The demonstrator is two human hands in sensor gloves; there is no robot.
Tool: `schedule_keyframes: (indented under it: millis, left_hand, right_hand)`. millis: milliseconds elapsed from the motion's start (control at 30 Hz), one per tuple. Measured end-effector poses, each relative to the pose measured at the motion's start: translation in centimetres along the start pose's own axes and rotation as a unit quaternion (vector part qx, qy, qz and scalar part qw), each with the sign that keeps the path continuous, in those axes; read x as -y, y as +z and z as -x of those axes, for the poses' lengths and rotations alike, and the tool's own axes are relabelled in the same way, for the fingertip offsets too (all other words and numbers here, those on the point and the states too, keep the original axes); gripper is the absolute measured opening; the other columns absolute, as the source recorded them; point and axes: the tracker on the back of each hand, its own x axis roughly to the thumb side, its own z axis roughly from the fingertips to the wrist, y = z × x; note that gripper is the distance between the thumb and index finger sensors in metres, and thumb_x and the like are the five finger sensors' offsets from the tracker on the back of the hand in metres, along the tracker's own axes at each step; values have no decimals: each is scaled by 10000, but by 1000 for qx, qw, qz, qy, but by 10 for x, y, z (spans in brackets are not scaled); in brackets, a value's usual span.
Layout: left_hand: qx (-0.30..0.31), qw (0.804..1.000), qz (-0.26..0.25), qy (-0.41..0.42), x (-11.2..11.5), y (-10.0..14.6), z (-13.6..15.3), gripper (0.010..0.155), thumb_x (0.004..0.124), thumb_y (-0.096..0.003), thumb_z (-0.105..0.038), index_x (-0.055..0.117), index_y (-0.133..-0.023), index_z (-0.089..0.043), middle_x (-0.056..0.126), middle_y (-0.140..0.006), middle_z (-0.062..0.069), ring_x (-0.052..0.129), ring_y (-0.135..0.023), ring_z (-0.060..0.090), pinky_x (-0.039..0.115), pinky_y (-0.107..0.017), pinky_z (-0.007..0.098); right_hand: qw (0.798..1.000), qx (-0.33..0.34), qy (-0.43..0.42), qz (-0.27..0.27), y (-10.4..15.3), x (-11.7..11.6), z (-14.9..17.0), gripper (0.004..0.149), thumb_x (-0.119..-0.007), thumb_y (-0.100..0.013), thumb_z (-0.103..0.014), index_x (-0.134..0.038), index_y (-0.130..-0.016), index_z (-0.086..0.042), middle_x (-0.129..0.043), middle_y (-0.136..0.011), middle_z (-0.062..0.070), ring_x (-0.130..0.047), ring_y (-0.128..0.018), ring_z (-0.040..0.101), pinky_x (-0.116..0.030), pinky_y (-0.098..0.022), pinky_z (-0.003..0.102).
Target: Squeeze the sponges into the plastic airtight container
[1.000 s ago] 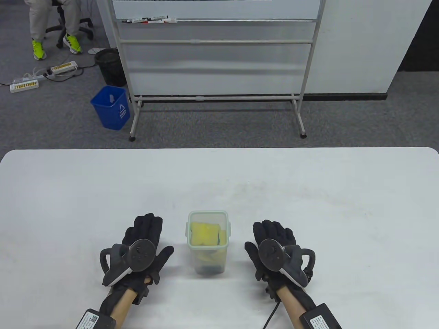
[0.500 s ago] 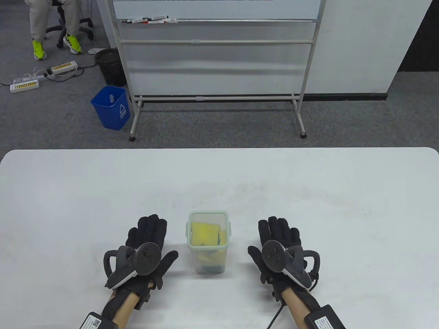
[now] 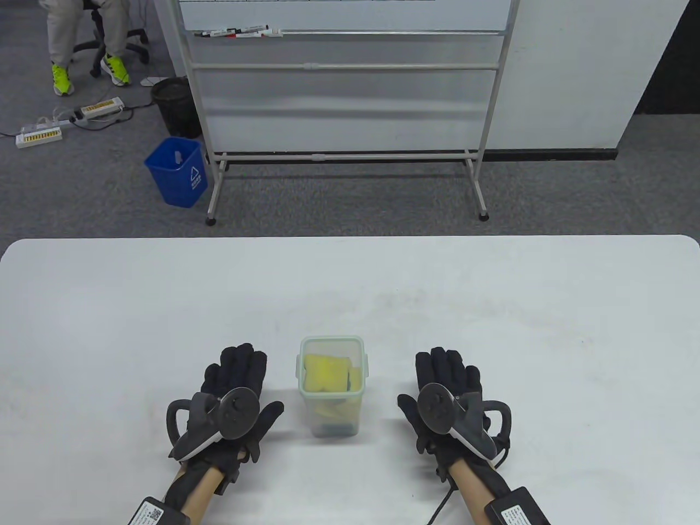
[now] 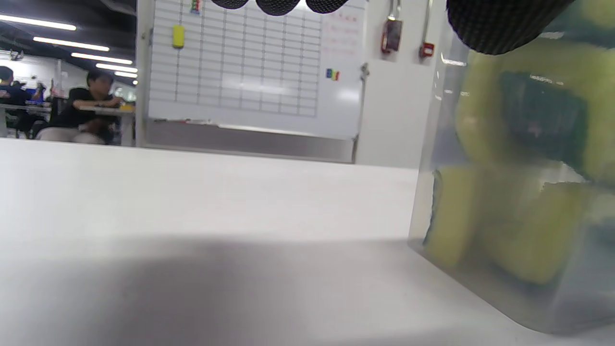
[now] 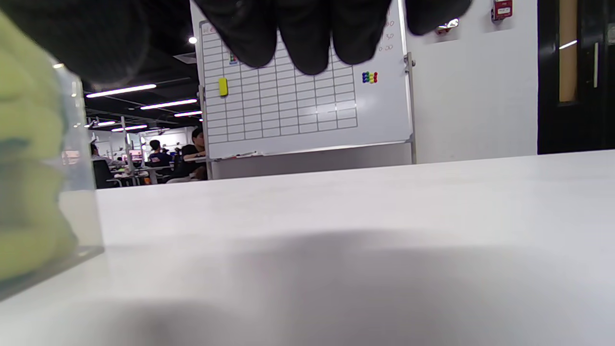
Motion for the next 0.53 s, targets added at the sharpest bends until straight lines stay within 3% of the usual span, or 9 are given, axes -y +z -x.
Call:
schedule_keyframes:
  millis: [533]
  left_hand:
    - [-5, 1000, -1, -6, 0, 1, 1, 865, 640, -450, -630, 275, -1104, -196, 232, -1210, 114, 259, -1121, 373, 326, -778, 585]
  right_hand:
    - [1000, 3, 13, -13, 1, -3, -5, 836, -701, -422, -657, -449, -1106, -247, -476, -1190, 78, -467, -1123, 353, -413, -770, 591]
